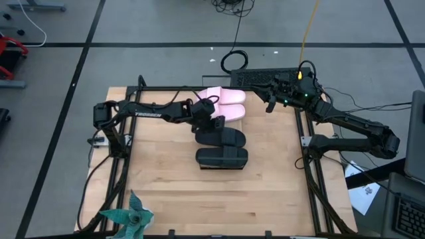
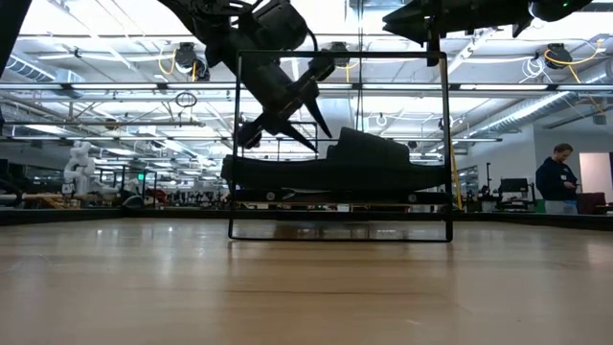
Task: Pick and place slides into the shelf
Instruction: Return to Home Position
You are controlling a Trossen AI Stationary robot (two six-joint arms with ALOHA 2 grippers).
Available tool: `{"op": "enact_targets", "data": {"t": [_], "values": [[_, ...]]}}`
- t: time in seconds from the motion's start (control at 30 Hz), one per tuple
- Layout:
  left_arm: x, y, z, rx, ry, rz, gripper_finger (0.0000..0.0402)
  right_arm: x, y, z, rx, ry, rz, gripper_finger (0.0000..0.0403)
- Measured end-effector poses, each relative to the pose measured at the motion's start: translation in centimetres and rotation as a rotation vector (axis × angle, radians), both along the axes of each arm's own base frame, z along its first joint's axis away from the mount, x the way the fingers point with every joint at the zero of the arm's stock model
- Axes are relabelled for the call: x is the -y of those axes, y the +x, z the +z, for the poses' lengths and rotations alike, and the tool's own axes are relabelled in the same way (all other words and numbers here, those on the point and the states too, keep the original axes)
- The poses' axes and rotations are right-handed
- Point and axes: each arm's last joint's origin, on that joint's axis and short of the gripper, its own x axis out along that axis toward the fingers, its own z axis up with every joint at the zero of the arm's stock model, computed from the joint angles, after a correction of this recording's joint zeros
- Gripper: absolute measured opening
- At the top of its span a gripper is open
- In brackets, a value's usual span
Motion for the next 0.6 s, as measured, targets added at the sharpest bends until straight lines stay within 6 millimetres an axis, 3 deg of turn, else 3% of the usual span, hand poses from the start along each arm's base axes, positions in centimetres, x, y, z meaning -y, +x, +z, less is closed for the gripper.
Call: {"op": "enact_targets", "data": {"t": [0.17,0.27,0.43,0.6], "values": [[-0.3,-0.4,-0.2,-0.035,-0.013,0.0,0.0124,0.0,0.0,0.0,0.0,0.0,0.001,0.0054],[-0.5,-0.8,0.8,-0.005,0.007,-0.002,0.0124,0.0,0.0,0.0,0.001,-0.001,0.001,0.0054],[-0.5,-2.5,4.9,0.1,0.146,-0.006,0.0124,-0.2,-0.1,0.4,0.029,-0.028,0.052,0.0054],[0.3,-5.8,10.4,0.249,0.314,-0.002,0.0124,-0.3,-0.7,1.1,0.072,-0.068,0.122,0.0054]]}}
